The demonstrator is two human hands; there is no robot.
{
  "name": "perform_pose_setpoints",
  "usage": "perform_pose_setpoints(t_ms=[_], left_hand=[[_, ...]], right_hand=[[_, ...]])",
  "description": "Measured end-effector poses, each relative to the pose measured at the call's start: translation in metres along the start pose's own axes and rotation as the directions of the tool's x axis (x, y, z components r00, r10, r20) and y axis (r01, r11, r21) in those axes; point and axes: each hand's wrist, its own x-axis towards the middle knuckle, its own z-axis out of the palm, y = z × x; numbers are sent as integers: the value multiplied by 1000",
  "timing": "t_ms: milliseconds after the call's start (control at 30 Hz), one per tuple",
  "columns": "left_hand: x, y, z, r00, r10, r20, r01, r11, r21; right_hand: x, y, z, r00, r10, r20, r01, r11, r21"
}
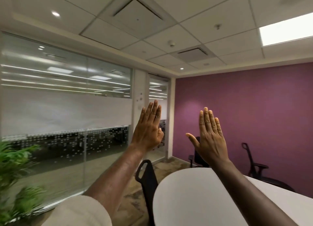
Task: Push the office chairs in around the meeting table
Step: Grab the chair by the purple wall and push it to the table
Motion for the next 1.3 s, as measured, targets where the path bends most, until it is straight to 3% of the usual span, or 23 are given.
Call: perform_pose_setpoints(t_ms=[133, 300, 433, 600, 633, 800, 1033, 1300], left_hand=[[-19, -69, -12, 996, -46, 81, 37, 994, 105], [-19, -126, -13, 997, -66, 38, 61, 989, 137], [-31, -227, 8, 992, -115, 52, 101, 971, 216], [-24, -296, 34, 992, -116, 38, 103, 959, 262], [-26, -337, 44, 991, -118, 64, 94, 953, 287], [-16, -400, 60, 994, -100, 32, 86, 952, 295], [-40, -509, 138, 964, -244, 109, 204, 935, 289], [-27, -608, 240, 967, -233, 106, 197, 941, 274]], right_hand=[[30, -62, 53, 999, -47, -4, 48, 995, 86], [58, -112, 93, 997, -71, 5, 70, 989, 133], [115, -183, 163, 989, -145, 9, 141, 973, 184], [167, -222, 217, 987, -155, -41, 160, 970, 181], [186, -250, 248, 987, -155, -29, 158, 967, 199], [221, -287, 300, 990, -139, -38, 144, 974, 174], [264, -350, 424, 988, -150, 35, 143, 976, 165], [312, -367, 553, 992, -125, 32, 118, 979, 169]])
